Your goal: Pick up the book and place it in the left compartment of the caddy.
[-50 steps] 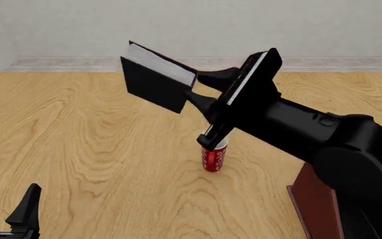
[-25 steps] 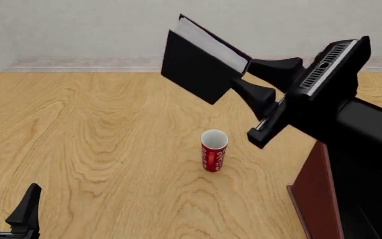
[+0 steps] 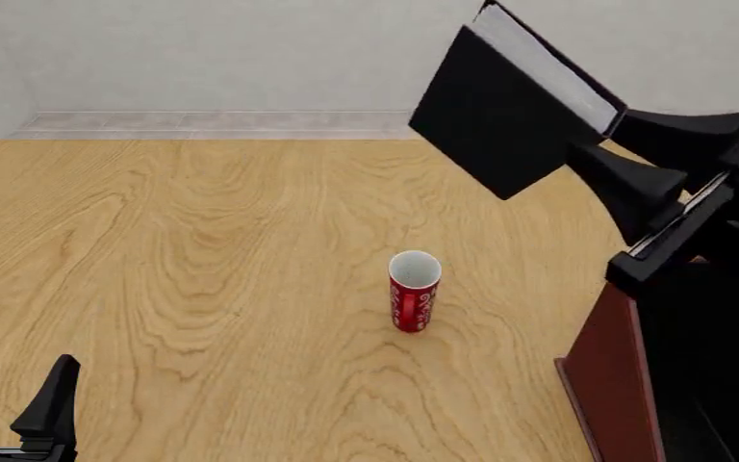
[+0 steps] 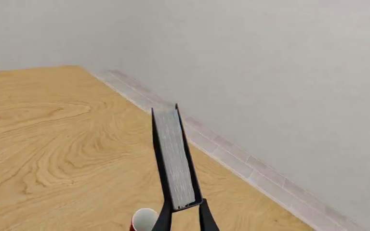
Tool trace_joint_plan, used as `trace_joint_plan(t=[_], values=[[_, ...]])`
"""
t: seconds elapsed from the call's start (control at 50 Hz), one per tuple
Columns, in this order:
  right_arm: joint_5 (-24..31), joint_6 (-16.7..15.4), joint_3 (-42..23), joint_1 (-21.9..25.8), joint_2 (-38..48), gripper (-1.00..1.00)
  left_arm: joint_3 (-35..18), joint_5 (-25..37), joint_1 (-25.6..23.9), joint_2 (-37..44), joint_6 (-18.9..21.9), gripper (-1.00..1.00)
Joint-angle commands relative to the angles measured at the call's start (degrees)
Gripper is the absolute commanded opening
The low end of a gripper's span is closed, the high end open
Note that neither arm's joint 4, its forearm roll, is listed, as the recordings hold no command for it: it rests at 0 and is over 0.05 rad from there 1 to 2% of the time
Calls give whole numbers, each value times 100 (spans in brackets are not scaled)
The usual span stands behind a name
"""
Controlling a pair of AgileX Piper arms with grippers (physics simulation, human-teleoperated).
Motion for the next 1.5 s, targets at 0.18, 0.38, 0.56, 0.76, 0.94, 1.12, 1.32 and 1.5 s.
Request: trace_joint_plan(t=[0.18, 0.38, 0.56, 0.76, 0.94, 1.12, 1.32, 1.5], values=[[743, 425, 49, -707, -967, -100, 0, 0, 0, 0, 0, 100], [1166, 770, -15, -975, -1466, -100, 0, 0, 0, 0, 0, 100], [1570, 911, 33, -1242, -1906, -100, 0, 0, 0, 0, 0, 100], [2338, 1006, -66, -1727, -2571, -100, 0, 0, 0, 0, 0, 100], [3019, 1168, -200, -2163, -3075, -100, 0, 0, 0, 0, 0, 100], [3716, 1294, -308, -2494, -3545, -100, 0, 0, 0, 0, 0, 100], [4204, 1412, -448, -2786, -3819, -100, 0, 0, 0, 0, 0, 100], [4387, 1543, -372, -2914, -3960, -100, 0, 0, 0, 0, 0, 100]])
